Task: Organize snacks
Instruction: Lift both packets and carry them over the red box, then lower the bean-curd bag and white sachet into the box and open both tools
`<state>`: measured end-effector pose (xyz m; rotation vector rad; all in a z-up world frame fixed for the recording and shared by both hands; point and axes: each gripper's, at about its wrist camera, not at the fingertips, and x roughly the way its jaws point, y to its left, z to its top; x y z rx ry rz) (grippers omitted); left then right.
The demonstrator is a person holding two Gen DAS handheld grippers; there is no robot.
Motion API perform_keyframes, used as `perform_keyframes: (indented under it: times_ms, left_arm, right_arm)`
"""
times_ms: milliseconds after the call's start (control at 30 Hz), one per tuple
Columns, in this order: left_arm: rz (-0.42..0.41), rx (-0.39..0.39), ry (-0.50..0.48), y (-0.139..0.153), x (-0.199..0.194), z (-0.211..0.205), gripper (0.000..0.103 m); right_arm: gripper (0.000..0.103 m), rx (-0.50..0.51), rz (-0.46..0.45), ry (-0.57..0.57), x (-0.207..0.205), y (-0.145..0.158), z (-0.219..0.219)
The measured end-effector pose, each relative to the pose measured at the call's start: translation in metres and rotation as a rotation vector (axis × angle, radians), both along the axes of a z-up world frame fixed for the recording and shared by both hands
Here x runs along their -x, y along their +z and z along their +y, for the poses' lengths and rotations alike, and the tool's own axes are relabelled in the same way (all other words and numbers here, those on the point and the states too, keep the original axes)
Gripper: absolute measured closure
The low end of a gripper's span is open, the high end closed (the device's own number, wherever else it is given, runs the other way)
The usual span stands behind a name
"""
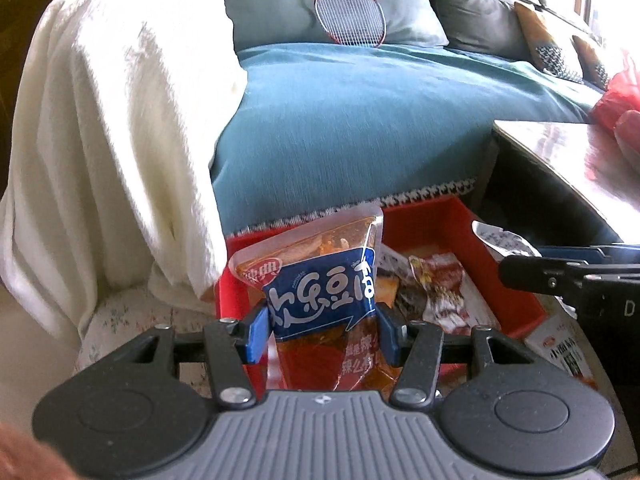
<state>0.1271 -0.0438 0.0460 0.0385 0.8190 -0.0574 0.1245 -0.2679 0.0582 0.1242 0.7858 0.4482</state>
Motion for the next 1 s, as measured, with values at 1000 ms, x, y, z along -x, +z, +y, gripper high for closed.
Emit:
perform_keyframes:
  times_ms: [1000]
  left_arm:
    - [0.028, -0.098, 0.063, -0.033, -0.066, -0.011, 0.056]
  right_arm:
    - [0.05, 0.102, 0.003, -0.088, -0.055, -0.029, 0.011]
